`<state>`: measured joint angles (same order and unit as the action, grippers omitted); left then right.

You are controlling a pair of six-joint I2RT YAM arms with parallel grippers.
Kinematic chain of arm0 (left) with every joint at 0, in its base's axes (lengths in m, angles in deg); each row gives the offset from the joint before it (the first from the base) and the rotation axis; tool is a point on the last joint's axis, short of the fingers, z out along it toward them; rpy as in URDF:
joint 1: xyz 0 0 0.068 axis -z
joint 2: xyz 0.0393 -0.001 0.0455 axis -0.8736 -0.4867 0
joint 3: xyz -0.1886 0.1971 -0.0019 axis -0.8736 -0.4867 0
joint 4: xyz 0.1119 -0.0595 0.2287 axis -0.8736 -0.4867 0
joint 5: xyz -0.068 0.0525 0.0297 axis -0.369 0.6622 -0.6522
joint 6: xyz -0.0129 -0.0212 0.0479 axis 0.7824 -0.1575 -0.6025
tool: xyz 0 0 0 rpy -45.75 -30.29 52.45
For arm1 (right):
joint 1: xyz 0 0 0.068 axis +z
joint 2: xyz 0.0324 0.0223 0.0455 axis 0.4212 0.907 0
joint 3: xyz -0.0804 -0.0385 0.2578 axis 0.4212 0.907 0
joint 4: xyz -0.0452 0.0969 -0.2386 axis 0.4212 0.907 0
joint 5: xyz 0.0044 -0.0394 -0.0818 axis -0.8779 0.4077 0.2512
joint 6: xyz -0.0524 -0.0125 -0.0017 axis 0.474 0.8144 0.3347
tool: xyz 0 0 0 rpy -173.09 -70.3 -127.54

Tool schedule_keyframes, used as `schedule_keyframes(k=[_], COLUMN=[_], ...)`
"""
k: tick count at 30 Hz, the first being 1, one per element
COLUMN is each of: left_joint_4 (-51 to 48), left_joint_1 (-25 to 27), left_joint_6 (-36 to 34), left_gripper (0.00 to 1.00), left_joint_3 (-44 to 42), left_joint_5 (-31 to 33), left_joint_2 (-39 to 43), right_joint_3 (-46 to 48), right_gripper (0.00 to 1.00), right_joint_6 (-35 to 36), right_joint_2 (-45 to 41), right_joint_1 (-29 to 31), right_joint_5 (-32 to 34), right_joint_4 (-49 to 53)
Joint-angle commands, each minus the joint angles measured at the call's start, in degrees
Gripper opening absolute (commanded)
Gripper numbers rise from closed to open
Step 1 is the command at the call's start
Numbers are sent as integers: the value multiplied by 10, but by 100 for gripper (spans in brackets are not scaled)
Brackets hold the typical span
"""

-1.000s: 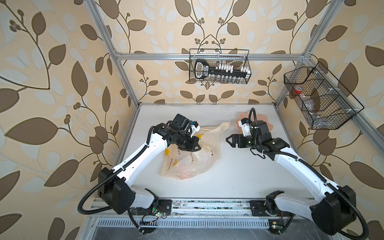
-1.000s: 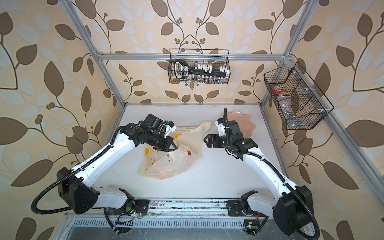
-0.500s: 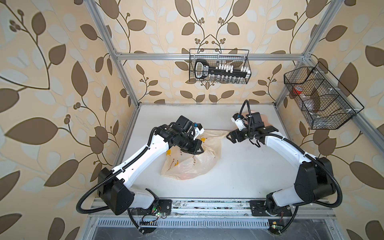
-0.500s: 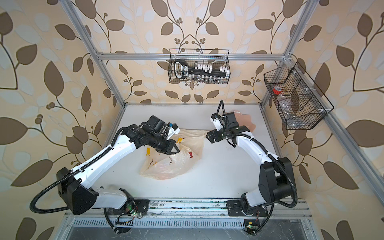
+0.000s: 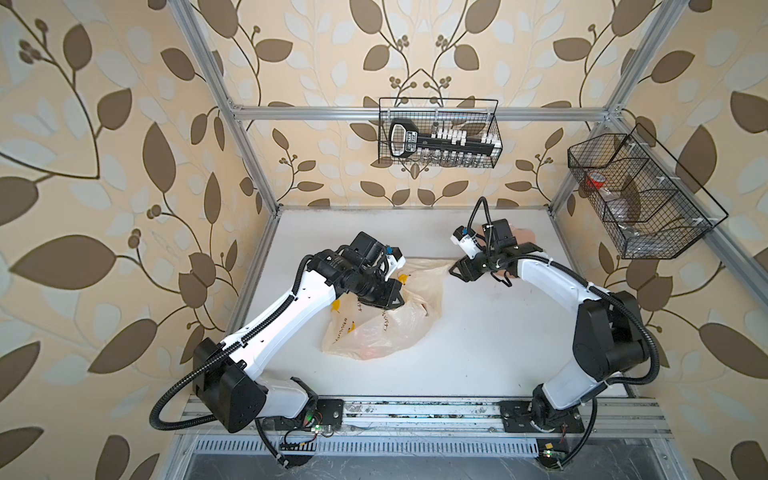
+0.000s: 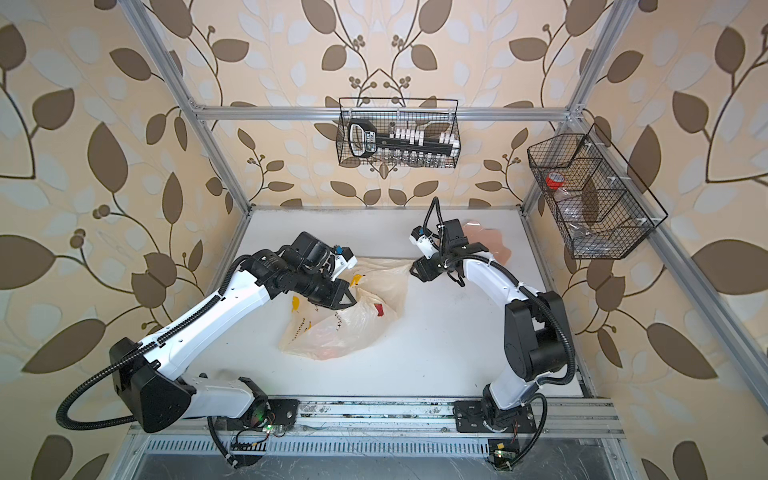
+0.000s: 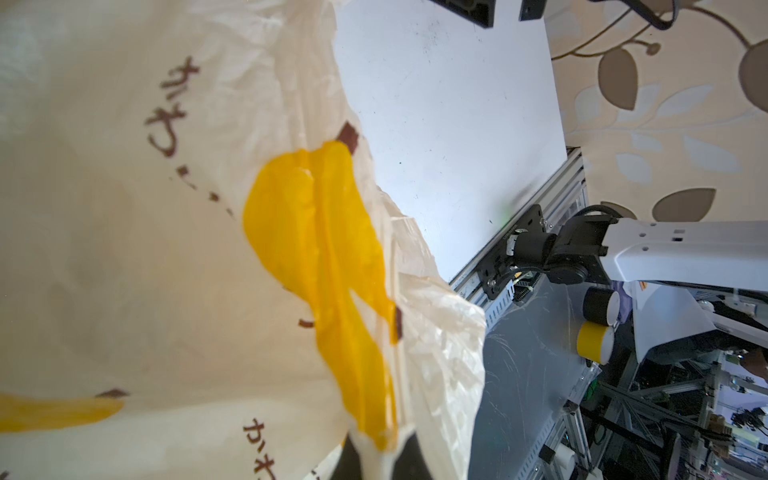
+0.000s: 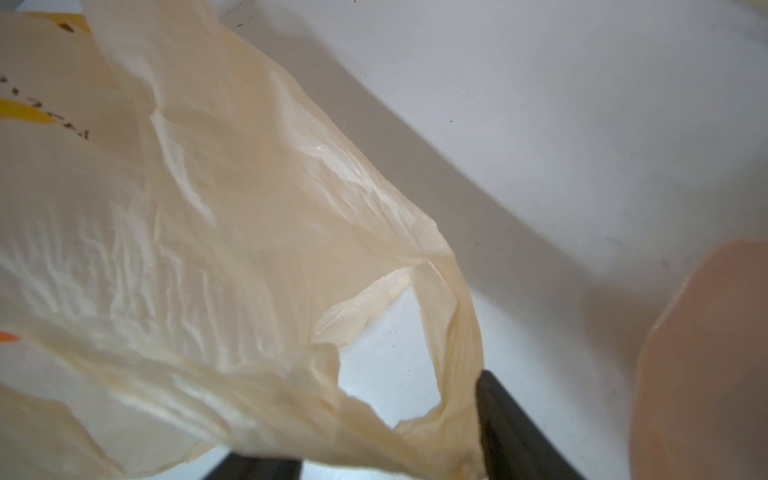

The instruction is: Place the fruits into the plastic bag

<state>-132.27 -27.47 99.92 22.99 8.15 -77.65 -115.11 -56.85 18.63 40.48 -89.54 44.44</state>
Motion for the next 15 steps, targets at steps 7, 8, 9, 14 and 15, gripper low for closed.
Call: schedule_keyframes(k=[7, 8, 9, 14, 15], left_joint_4=[-42, -48, -52, -52, -49], left_joint_1=[1, 2, 2, 5, 10], left_joint_6=[23, 29, 34, 48, 45], left_gripper=[44, 49, 54, 77, 78], left_joint_3=[106, 126, 144, 231, 240], left_joint_5=[41, 54, 64, 48, 43], left_joint_2=[18, 17, 16, 1, -2], right_joint_3=[-15, 3, 11, 42, 45], right_gripper=[0, 0, 0, 0, 0], right_joint_6=[-68, -73, -79, -115, -122], right_joint_2=[-31, -45, -55, -108, -116], right_joint_1=[29, 34, 36, 44, 46], right_joint_5=[-44, -39, -34, -17, -17], right_joint_4=[-8, -13, -14, 11, 17])
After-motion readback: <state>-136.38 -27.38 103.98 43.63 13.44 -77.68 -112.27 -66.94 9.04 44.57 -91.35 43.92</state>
